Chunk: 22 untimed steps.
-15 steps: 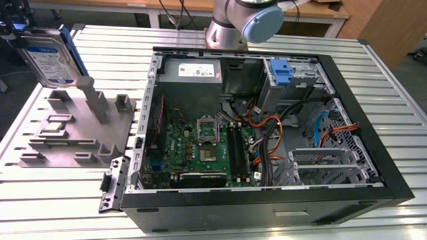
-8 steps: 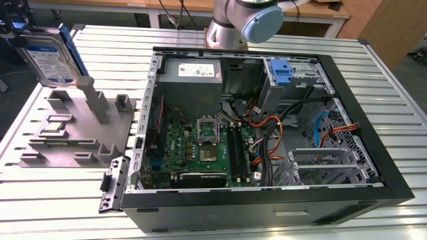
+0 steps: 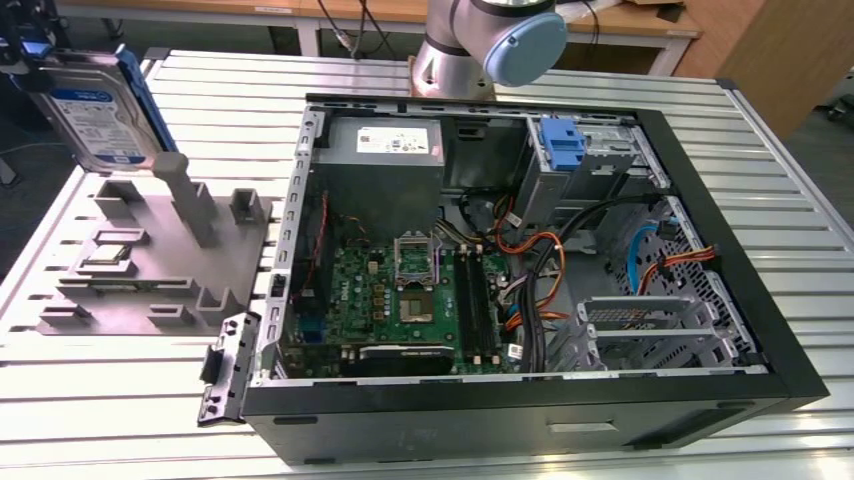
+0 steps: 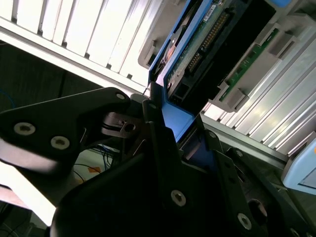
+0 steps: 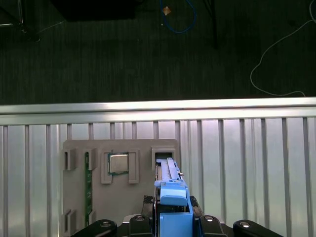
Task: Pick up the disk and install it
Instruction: 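Pick up the disk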
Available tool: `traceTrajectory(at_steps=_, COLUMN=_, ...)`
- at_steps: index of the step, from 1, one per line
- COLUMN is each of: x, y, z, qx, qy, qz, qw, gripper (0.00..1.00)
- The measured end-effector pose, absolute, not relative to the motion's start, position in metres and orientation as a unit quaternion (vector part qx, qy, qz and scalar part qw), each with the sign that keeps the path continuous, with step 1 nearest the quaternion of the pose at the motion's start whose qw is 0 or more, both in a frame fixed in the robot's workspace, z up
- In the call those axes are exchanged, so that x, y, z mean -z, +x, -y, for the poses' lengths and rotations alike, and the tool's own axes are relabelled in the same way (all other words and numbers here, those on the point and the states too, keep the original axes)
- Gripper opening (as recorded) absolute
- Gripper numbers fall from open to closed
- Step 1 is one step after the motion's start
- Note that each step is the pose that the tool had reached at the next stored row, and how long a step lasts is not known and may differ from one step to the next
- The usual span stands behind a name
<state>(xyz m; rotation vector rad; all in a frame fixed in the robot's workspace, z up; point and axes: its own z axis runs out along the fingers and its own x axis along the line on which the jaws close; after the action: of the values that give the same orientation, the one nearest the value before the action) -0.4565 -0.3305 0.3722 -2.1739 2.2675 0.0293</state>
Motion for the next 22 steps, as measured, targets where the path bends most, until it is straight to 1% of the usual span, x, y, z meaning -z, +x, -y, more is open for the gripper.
traceTrajectory(at_steps=22, x=-0.3808, y=-0.4565, z=0.3305, qx=-0.009, qy=-0.692, qz=-0.722, qw=0.0, gripper=0.36)
